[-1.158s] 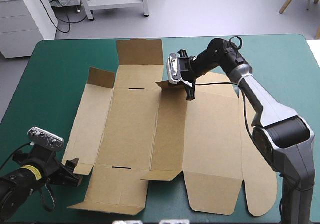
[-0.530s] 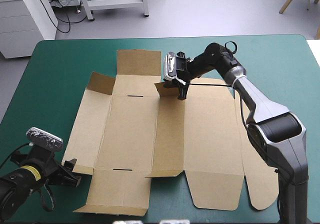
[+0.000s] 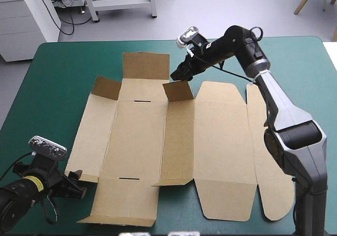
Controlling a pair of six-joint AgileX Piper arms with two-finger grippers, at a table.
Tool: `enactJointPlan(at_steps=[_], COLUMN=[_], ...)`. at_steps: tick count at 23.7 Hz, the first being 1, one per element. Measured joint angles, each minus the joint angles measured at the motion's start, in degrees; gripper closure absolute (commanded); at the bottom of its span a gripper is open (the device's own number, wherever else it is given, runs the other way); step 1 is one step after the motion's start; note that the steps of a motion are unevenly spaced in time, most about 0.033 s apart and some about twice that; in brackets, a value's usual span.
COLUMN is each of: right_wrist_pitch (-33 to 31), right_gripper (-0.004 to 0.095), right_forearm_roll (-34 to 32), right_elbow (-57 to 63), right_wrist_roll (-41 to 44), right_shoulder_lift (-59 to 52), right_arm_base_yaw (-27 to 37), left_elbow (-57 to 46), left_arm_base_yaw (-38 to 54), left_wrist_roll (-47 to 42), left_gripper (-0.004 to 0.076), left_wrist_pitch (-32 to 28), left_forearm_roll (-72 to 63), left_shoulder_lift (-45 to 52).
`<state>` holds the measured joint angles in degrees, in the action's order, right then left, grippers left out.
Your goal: Fold the box
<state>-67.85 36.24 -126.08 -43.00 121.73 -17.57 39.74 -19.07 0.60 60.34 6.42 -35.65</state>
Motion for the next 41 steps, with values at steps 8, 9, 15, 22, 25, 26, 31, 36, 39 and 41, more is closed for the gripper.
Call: enactJointPlan(at_steps=[8,9,15,22,25,26,31,36,39,41], right_wrist_pitch=[-2.54,-2.61,-2.47,3.85,4.05,4.1,5.41,8.11,8.41,8.67], right_gripper=[0.0418,0.0418,0.0426,0.0427,0.0427,0.0427,0.0427,0.0427,0.0427,0.0427], right_forearm_roll=[-9.97,-12.29,-25.83,-35.1,-35.34,-35.29,-32.1,-29.52,-28.89,-28.61], right_elbow=[1.06,2.08,27.25,60.16,68.89,70.94,77.66,78.63,78.63,78.63], right_wrist_roll=[23.9,24.9,32.72,40.28,41.21,41.21,37.84,35.74,35.56,35.56], right_shoulder_lift=[-11.74,-14.43,-46.54,-82.46,-89.58,-90.66,-92.76,-92.76,-92.76,-92.76], right_arm_base_yaw=[5.65,5.65,5.55,5.55,5.55,5.55,5.55,5.55,5.55,5.55], left_elbow=[0.0,0.0,0.0,0.0,0.0,0.0,0.0,0.0,0.0,0.48], left_arm_base_yaw=[0.0,0.0,0.0,0.0,0.0,0.0,0.0,0.0,0.0,0.0], left_wrist_roll=[0.0,0.0,0.0,-0.6,-0.6,-0.6,-0.6,-1.56,-2.95,-4.07], left_gripper=[0.026,0.026,0.026,0.026,0.026,0.026,0.026,0.0259,0.0259,0.0259], left_wrist_pitch=[-0.05,-0.19,-3.61,-3.93,-3.97,-3.97,-3.97,-3.49,-2.51,-1.85], left_forearm_roll=[-2.83,-2.96,-3.08,-3.08,-3.09,-3.09,-3.15,-4.39,-4.58,-3.94], left_shoulder_lift=[0.0,0.0,0.0,0.0,0.0,0.0,0.0,0.0,-0.1,-0.66])
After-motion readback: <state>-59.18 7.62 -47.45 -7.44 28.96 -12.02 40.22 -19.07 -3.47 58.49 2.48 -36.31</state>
